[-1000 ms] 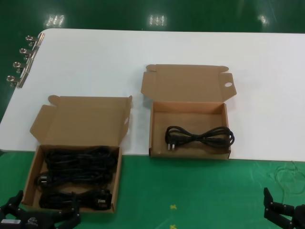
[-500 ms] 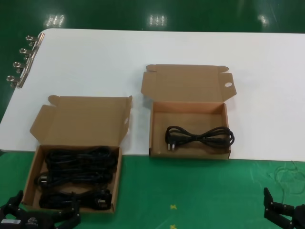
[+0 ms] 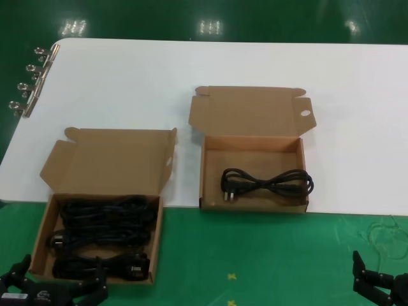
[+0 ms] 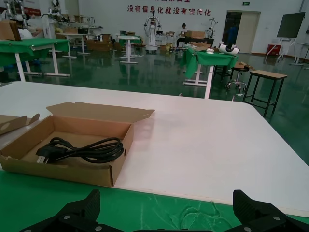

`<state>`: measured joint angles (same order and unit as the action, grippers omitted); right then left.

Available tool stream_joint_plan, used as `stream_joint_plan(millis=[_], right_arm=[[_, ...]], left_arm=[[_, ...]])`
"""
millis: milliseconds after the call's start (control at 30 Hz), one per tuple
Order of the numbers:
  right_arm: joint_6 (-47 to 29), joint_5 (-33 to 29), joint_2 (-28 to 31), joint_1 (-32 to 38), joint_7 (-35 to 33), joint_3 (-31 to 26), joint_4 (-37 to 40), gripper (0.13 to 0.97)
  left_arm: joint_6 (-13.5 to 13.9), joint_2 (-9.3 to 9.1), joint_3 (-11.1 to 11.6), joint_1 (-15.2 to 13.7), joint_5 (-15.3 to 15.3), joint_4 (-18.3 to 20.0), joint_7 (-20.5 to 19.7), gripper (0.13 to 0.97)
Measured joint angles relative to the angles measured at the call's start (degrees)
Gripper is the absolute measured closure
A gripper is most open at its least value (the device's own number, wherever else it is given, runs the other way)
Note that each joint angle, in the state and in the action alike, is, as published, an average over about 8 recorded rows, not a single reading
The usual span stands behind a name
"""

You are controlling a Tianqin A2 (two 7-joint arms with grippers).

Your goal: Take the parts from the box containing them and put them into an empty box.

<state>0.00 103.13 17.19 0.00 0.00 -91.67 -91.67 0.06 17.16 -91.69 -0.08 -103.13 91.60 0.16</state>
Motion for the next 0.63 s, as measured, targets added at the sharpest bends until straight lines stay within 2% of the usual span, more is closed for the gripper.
stream_joint_plan(millis=[633], right_arm=[[0.0,0.0,0.0,0.0,0.0,0.0,0.0,0.129]], left_arm=[[0.0,0.00,0.0,0.0,0.0,0.0,0.0,0.132]])
